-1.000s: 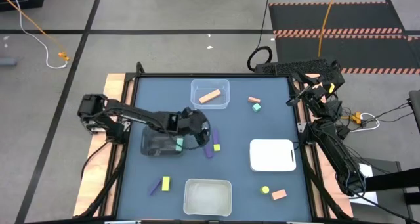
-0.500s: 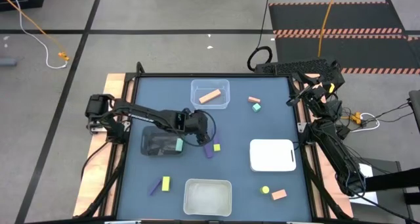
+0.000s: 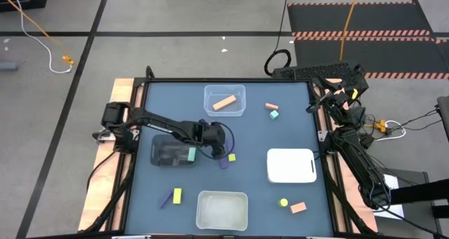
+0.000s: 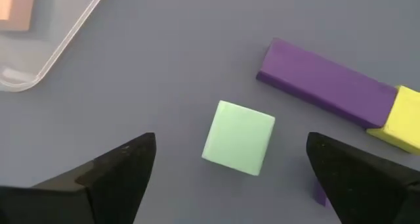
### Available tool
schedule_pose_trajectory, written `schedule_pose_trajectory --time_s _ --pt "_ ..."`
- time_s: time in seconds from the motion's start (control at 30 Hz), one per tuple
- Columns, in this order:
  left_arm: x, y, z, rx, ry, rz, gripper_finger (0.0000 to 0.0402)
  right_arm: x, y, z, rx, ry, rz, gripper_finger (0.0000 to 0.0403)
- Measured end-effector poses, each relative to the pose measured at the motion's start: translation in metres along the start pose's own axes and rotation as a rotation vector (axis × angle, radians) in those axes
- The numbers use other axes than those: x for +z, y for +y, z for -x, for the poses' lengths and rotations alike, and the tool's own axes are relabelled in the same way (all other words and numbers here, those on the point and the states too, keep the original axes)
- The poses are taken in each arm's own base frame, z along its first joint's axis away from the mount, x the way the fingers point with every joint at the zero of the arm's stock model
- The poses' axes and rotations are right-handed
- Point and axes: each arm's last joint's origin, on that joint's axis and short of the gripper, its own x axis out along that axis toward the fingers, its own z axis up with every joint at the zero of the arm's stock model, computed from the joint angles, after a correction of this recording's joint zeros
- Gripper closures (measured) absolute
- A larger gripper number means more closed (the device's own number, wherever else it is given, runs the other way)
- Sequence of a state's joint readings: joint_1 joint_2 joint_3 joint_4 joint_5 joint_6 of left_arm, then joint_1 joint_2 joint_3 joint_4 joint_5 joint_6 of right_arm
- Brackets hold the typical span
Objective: Sort & place blocks by color
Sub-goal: Put the bottom blue block into the black bin
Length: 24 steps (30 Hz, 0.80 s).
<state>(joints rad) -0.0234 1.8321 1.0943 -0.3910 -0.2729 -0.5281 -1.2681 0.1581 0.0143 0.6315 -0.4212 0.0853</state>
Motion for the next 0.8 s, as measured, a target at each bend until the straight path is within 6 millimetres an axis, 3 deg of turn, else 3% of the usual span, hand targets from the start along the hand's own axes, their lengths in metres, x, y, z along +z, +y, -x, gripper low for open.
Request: schedule_pose_trajectory --time_s 0.1,0.2,0.47,0.63,0.8 --pt "0.000 0.002 -0.004 0.011 0.012 0.002 0.0027 0.000 0.000 0.000 -0.001 0.000 0.000 0.0140" --pt "0.002 0.005 -0.005 0.014 0.008 0.013 0.0071 0.000 0.000 0.000 -0.001 0.001 0.000 0.0140" --pt "0.003 0.009 -0.006 0.015 0.012 0.030 0.0271 0.000 0.000 0.000 -0.001 0.000 0.000 0.0140" --pt "0.006 0.008 -0.002 -0.001 -0.005 0.031 0.0278 0.000 0.000 0.000 -0.001 0.000 0.000 0.0140" --pt "0.017 0.007 0.015 -0.055 -0.101 0.040 0.0278 0.000 0.000 0.000 -0.001 0.001 0.000 0.0140"
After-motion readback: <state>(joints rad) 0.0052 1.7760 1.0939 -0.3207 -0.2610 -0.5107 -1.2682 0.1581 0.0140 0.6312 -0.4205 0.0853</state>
